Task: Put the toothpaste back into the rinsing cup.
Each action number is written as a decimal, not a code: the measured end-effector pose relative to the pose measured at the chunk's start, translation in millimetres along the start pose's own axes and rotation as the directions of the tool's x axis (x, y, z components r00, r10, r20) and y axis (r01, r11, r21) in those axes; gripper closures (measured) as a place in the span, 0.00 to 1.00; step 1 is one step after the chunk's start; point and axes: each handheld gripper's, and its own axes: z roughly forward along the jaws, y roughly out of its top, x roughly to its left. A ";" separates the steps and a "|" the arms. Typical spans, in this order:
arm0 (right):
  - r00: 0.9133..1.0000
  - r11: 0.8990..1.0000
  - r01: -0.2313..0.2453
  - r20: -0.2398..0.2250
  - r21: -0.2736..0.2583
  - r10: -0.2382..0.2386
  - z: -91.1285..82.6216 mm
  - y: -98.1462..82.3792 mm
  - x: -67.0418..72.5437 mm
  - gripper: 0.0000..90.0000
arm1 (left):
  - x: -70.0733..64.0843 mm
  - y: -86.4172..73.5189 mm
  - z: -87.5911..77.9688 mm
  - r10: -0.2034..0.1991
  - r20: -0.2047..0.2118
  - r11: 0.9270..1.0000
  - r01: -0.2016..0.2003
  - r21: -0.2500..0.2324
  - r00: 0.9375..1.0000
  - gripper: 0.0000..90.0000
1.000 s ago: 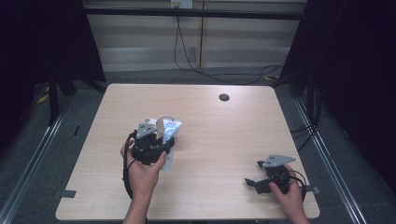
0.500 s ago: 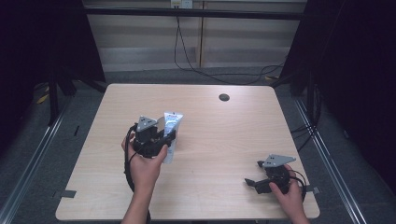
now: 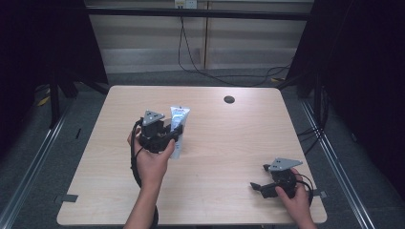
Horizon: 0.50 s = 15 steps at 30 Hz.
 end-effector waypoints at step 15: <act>1.000 1.000 -0.001 0.001 0.000 0.001 -0.1 0.0 0.1 0.12 | 6.9 14.4 5.5 -0.026 -0.010 0.999 0.025 -0.023 1.000 0.78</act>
